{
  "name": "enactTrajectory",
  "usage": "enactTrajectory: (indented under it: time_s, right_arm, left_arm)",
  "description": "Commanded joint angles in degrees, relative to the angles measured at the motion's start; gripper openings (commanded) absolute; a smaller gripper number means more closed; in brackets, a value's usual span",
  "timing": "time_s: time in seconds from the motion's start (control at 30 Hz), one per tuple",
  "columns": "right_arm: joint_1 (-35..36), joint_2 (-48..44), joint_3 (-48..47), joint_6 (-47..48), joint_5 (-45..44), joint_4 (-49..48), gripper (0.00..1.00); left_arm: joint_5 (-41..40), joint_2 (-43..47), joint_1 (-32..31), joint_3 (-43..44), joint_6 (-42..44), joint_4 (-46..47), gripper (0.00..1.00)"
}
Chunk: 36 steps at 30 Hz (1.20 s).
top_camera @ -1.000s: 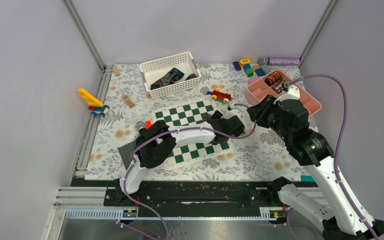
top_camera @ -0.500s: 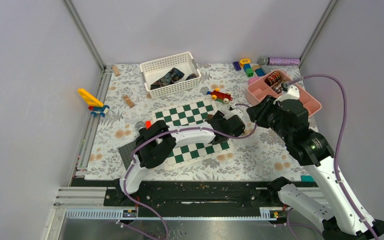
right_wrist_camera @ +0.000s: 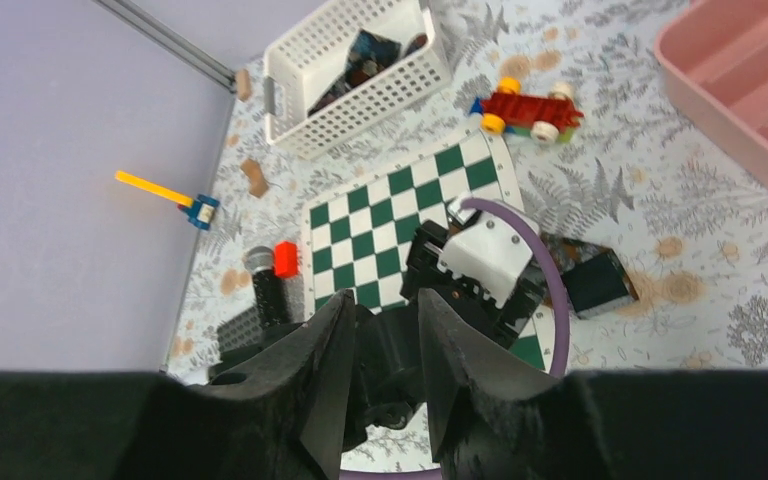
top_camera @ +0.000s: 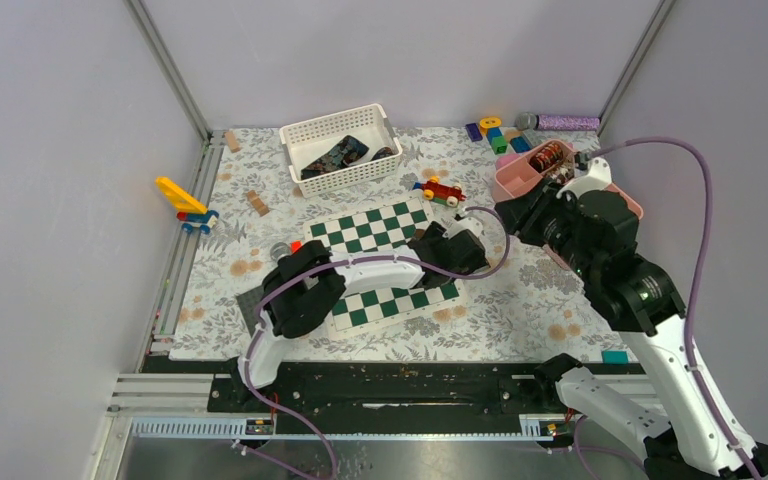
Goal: Roll the ties
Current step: Roll the tie at the center of the board.
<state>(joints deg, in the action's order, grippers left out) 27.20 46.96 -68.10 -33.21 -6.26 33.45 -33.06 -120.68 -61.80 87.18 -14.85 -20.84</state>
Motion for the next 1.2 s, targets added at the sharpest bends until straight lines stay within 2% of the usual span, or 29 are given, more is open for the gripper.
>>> enactTrajectory:
  time_s: [0.0, 0.27, 0.47, 0.7, 0.8, 0.93, 1.1, 1.17]
  right_arm:
    - [-0.1, 0.4, -6.5, 1.9, 0.5, -0.4, 0.37]
    - [-0.9, 2.5, -11.6, 3.1, -8.5, 5.3, 0.36]
    - [-2.9, 1.3, -12.2, 1.4, -6.3, 4.8, 0.36]
    - [-6.0, 3.4, -10.6, 0.2, -3.0, 5.7, 0.36]
    - [-6.8, 6.0, -9.2, -0.1, 1.0, 5.6, 0.36]
    - [-6.8, 10.5, -6.6, -0.8, 6.0, 3.7, 0.36]
    - [-6.8, 14.9, -0.3, -3.5, 12.4, -2.8, 0.36]
    - [-6.8, 17.9, 2.6, -4.9, 15.6, -5.6, 0.33]
  left_arm:
    - [2.4, 4.1, 0.5, -1.0, -0.9, 2.9, 0.67]
    - [2.7, 8.9, 0.5, -2.0, -0.8, 3.6, 0.69]
    - [3.6, 13.2, 1.0, -5.4, -1.6, 5.3, 0.7]
    - [7.7, 22.6, 3.5, -15.3, -5.8, 10.8, 0.7]
    - [11.7, 27.3, 6.6, -20.3, -8.2, 13.8, 0.71]
    - [23.4, 31.3, 12.7, -24.6, -11.3, 18.4, 0.75]
    - [29.2, 33.8, 17.5, -28.7, -13.4, 23.6, 0.78]
    - [32.2, 34.1, 19.6, -30.5, -15.0, 26.2, 0.78]
